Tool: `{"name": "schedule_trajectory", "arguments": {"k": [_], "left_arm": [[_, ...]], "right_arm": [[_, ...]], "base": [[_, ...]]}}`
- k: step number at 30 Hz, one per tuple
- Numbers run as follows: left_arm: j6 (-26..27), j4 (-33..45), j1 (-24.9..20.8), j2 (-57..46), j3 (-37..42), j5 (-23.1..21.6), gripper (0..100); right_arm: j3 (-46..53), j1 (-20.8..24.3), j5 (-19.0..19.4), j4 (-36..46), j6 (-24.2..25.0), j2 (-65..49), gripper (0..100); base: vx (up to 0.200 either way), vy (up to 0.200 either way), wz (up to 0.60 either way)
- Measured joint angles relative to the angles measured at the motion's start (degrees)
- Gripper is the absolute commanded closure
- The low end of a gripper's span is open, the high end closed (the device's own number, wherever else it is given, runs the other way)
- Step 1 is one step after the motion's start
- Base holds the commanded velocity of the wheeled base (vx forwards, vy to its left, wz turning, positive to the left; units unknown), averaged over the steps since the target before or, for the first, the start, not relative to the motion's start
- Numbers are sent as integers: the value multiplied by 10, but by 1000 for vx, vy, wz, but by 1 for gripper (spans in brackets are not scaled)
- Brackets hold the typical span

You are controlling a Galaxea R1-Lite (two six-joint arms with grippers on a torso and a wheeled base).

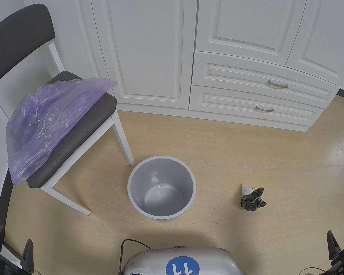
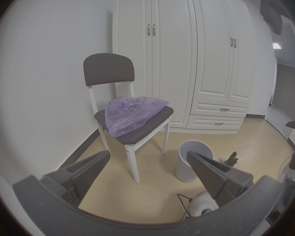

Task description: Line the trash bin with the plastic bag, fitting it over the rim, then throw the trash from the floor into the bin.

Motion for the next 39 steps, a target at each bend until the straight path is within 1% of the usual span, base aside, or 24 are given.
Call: {"name": "schedule_trajectory", "arguments": {"k": [22, 39], "left_arm": [[5, 0, 0, 0, 0, -4, 0], [-5, 0, 0, 0, 0, 0, 0]], "right_arm": [[0, 0, 0, -1, 2, 0, 0], [0, 1, 0, 0, 3, 0, 0]], "base": [[0, 0, 0], [0, 0, 0]]}}
